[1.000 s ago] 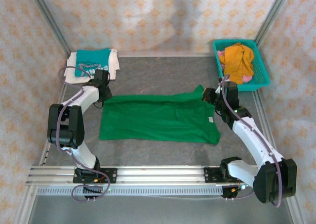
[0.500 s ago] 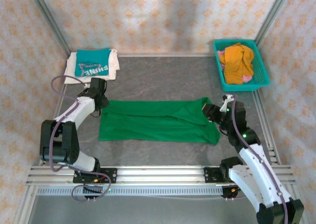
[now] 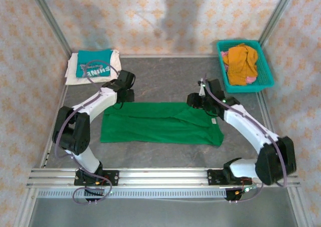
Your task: Fold and stack the t-shirts
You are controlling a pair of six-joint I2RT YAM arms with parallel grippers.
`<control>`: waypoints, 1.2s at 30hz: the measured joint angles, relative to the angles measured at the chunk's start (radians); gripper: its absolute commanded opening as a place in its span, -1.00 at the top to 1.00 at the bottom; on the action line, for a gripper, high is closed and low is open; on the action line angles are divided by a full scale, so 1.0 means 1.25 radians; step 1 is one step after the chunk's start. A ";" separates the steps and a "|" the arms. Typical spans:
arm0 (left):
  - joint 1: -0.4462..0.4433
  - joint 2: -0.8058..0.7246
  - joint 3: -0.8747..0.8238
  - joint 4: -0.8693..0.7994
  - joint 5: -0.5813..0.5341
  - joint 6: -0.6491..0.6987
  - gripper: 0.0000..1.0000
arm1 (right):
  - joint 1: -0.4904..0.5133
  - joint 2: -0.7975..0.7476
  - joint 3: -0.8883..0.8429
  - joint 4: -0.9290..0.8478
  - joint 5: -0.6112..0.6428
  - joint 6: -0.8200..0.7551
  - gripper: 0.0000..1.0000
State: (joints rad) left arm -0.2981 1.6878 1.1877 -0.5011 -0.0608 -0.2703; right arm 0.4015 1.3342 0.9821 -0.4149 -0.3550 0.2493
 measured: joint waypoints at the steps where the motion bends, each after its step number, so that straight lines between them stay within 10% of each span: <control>1: -0.003 0.007 0.000 0.000 0.003 0.002 0.15 | 0.006 0.040 0.027 -0.022 0.002 -0.013 0.21; 16: -0.012 0.015 -0.062 0.001 0.025 -0.013 0.15 | 0.008 0.318 0.113 -0.090 0.029 -0.076 0.12; 30: -0.013 0.015 -0.062 0.001 0.021 -0.016 0.17 | 0.008 0.349 0.118 -0.132 -0.016 -0.116 0.98; 36: -0.013 0.015 -0.062 0.001 0.018 -0.016 0.17 | 0.010 0.312 0.120 -0.163 -0.016 -0.107 1.00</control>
State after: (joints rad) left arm -0.3145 1.7065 1.1099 -0.4995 -0.0383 -0.2897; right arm 0.4137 1.7237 1.1316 -0.6182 -0.3748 0.1150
